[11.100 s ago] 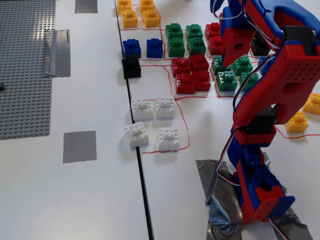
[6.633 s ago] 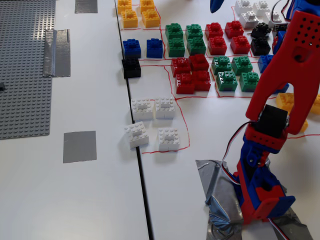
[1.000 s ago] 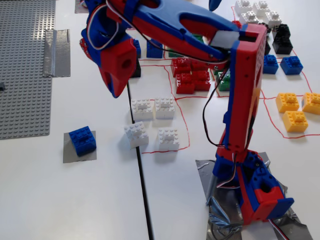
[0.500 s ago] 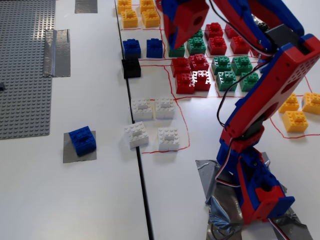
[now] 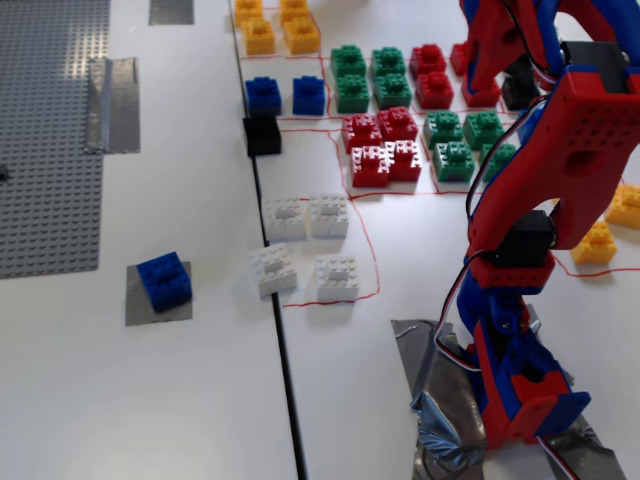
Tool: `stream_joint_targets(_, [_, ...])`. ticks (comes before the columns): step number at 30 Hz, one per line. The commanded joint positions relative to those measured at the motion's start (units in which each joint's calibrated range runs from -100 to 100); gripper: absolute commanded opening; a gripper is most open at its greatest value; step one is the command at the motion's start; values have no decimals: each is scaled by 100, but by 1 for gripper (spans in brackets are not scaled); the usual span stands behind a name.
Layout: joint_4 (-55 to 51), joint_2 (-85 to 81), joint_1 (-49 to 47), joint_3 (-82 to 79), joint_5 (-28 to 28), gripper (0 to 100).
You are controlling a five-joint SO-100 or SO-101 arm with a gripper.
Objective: Grab the block and put it in the grey marker
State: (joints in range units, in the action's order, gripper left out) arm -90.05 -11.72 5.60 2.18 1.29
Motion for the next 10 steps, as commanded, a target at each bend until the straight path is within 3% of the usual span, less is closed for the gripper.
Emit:
stream_joint_targets(1, [100, 83, 157, 200, -39, 0])
stream_joint_targets(10, [425, 512, 98, 200, -78, 0])
